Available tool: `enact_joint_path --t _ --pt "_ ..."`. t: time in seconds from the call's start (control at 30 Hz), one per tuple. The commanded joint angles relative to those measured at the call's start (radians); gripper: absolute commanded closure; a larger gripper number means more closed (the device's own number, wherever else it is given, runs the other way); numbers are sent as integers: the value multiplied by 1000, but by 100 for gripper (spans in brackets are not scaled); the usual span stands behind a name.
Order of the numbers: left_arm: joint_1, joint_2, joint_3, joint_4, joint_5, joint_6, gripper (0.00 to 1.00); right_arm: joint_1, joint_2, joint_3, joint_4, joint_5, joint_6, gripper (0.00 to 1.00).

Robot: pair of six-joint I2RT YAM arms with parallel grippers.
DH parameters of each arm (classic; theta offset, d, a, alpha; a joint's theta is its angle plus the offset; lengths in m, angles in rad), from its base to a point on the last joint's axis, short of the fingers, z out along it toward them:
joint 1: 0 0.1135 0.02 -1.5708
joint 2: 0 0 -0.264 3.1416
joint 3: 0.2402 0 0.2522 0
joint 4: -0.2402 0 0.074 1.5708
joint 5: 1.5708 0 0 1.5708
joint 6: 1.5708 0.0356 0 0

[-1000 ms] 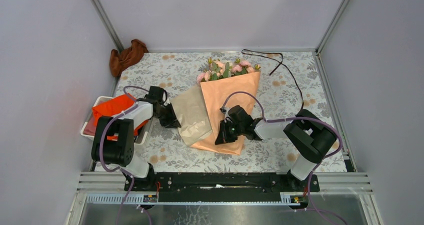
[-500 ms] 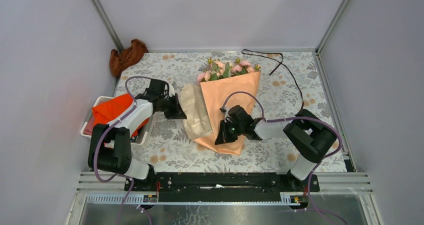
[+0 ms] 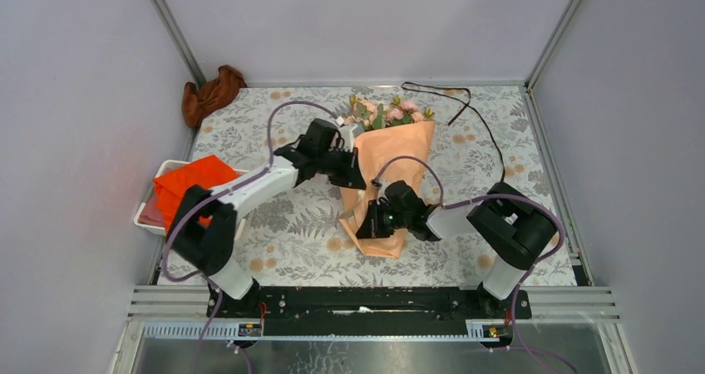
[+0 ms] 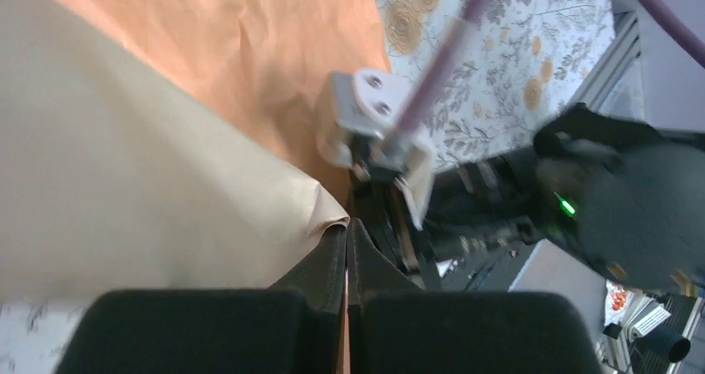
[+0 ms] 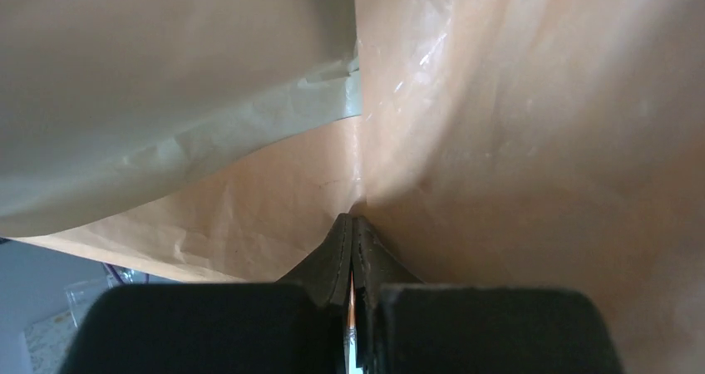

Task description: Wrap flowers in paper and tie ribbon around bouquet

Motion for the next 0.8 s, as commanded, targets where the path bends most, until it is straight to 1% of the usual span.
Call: enact_joint_path --t 0.0,0.1,0.17,0.27,0.37,0.43,0.5,0.6,0.63,0.7,0.73,0.77 --pt "-28 157 64 120 -28 41 100 -1 -14 -79 10 129 12 100" --pt "-41 273 118 127 -50 63 100 -1 -46 -83 24 131 13 100" --pt "-46 354 150 122 -50 67 100 1 -84 -76 -15 152 1 100" --pt "-54 430 175 111 -52 76 100 1 -166 -66 -103 183 -15 100" --pt "-59 468 176 112 -69 81 100 -1 -254 -37 -256 235 -29 100" --pt "-59 475 168 116 -74 81 100 -16 -333 0 -399 316 -52 98" --pt "-59 473 156 124 -76 82 100 -80 -391 -3 -496 363 -65 94" --pt "-59 466 144 129 -75 82 100 -253 -419 -34 -539 333 -105 85" --pt "-59 464 142 129 -79 82 100 -316 -411 -32 -554 331 -128 80" --pt "-59 458 141 131 -87 86 100 -385 -376 -24 -543 315 -169 67" --pt "-59 454 139 131 -92 88 100 -417 -349 -21 -517 283 -185 62" --pt "-59 448 138 131 -97 89 100 -441 -313 -11 -494 242 -200 58"
